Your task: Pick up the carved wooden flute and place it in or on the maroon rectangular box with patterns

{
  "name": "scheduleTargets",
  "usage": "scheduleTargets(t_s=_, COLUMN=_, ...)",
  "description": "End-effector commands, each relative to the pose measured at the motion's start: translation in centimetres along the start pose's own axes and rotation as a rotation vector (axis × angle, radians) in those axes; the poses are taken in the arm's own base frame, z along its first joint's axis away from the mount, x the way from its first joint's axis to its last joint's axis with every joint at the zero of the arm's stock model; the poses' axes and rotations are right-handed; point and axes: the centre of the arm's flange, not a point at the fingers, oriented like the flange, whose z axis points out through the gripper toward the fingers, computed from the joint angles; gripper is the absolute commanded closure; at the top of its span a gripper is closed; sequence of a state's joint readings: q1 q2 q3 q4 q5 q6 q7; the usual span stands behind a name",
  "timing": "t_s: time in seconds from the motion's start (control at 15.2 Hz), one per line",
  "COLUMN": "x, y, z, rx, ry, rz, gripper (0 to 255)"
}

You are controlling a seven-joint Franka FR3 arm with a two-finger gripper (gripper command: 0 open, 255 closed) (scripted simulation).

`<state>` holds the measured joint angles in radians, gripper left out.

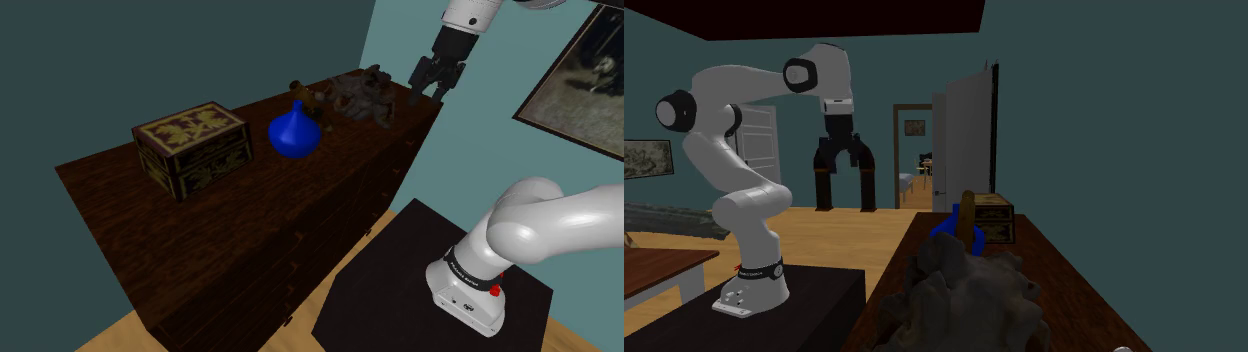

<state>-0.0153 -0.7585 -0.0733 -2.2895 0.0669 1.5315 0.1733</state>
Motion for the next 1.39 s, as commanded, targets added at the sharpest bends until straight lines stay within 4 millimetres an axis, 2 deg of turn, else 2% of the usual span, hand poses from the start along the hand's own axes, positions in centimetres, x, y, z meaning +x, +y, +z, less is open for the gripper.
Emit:
scheduleTargets(t_s=0.0, x=0.0, y=0.0, z=0.0, rx=0.000, ry=0.000, rz=0.000, gripper=0)
scheduleTargets(t_s=0.33, x=3.2, y=4.1, z=3.6, rx=0.030, ry=0.075, rz=-0.234, gripper=0)
scheduleTargets(t_s=0.73, x=8.5, y=7.7, z=7.7, rx=0.066, ry=0.165, rz=-0.515, gripper=0)
scheduleTargets(t_s=1.06, x=13.8, y=9.3, z=10.8, rx=0.096, ry=0.240, rz=-0.750, gripper=0)
scheduleTargets(t_s=1.32, x=18.3, y=9.6, z=13.0, rx=0.120, ry=0.300, rz=-0.937, gripper=0)
